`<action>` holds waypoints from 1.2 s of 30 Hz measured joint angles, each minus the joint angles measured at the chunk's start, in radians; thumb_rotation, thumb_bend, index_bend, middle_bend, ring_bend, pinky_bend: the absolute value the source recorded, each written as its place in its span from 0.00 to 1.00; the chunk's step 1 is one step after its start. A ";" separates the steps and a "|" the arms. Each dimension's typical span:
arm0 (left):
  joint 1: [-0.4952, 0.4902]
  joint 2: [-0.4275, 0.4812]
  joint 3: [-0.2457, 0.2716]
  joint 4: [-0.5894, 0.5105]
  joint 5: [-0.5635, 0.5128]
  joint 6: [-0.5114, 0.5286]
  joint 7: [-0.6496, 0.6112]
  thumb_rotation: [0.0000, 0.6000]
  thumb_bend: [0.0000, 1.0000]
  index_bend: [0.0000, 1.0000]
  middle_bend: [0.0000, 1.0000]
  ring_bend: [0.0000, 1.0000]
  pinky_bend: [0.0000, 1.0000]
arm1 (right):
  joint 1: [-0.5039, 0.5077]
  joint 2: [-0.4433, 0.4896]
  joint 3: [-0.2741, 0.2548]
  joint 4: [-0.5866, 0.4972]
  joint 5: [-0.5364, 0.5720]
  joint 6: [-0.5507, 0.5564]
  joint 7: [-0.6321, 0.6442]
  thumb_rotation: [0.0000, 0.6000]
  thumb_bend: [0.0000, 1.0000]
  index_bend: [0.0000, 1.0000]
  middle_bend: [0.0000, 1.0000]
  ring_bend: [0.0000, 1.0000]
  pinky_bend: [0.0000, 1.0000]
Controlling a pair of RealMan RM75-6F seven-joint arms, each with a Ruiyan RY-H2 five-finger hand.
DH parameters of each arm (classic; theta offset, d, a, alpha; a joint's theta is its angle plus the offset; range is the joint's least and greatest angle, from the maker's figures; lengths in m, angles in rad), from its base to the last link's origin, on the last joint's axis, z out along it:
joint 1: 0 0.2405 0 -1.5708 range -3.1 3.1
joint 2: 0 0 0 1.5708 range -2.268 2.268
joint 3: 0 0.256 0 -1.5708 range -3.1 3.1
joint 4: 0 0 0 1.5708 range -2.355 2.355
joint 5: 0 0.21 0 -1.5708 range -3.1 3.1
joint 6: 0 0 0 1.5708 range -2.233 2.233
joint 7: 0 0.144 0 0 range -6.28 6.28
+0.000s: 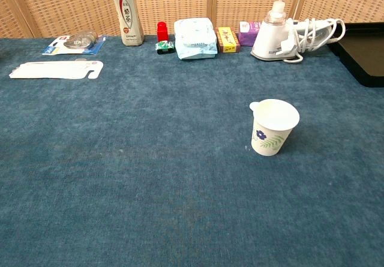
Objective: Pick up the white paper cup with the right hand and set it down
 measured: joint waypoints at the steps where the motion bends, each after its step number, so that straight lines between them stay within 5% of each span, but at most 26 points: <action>1: 0.000 -0.001 0.001 -0.001 0.000 -0.001 0.000 1.00 0.20 0.37 0.41 0.27 0.26 | 0.000 -0.001 0.000 0.001 0.001 -0.001 0.001 0.89 0.29 0.38 0.38 0.38 0.36; 20: 0.008 0.009 0.002 -0.007 0.012 0.020 -0.004 1.00 0.20 0.37 0.41 0.27 0.26 | 0.005 -0.002 0.001 -0.001 -0.024 -0.004 0.055 0.89 0.29 0.33 0.38 0.38 0.38; 36: -0.007 0.006 -0.004 -0.007 0.016 0.005 0.003 1.00 0.20 0.37 0.41 0.27 0.26 | 0.130 -0.040 0.029 -0.051 -0.061 -0.142 0.060 0.87 0.24 0.24 0.33 0.37 0.35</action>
